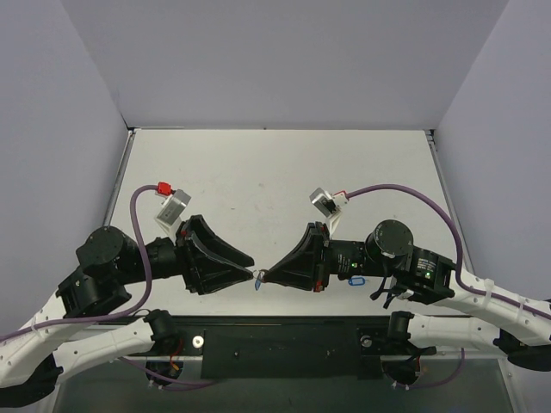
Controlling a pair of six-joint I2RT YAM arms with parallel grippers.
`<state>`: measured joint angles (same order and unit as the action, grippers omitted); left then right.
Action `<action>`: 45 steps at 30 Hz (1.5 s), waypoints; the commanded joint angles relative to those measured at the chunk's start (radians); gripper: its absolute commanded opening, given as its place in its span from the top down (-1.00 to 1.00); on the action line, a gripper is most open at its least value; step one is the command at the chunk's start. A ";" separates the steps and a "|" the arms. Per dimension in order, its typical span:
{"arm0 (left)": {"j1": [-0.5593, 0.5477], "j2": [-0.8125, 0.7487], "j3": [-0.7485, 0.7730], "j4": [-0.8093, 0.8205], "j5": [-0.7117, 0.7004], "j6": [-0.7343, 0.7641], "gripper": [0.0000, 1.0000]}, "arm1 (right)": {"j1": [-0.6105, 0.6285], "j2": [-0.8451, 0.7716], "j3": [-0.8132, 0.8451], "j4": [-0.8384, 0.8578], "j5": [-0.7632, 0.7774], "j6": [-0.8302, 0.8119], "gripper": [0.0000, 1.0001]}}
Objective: Remove the keys from the keyring
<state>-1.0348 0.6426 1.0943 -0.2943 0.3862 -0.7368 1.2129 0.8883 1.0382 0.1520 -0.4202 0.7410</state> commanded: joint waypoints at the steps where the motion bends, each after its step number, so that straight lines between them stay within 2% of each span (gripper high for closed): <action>1: -0.005 0.022 0.010 0.069 0.048 -0.004 -0.01 | 0.008 -0.011 0.042 0.043 -0.011 -0.012 1.00; 8: -0.007 0.031 -0.002 0.076 0.060 -0.009 0.02 | 0.010 -0.012 0.046 0.035 -0.005 -0.020 1.00; 15: -0.007 0.031 -0.024 0.086 0.066 -0.016 0.15 | 0.010 -0.014 0.052 0.034 0.001 -0.023 1.00; 25: -0.019 0.039 -0.034 0.093 0.059 -0.022 0.49 | 0.010 -0.018 0.057 0.032 0.000 -0.025 1.00; 32: -0.031 0.040 -0.073 0.153 0.037 -0.075 0.98 | 0.010 -0.018 0.051 0.032 0.006 -0.026 1.00; 41: -0.050 0.037 -0.138 0.218 -0.084 -0.209 1.00 | 0.008 -0.031 0.057 -0.029 0.081 -0.057 1.00; 45: -0.053 0.020 -0.195 0.314 -0.125 -0.295 1.00 | 0.010 -0.040 0.051 -0.052 0.139 -0.071 1.00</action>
<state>-1.0794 0.6670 0.9470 -0.1162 0.3473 -0.9154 1.2133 0.8543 1.0550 0.0696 -0.3550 0.7109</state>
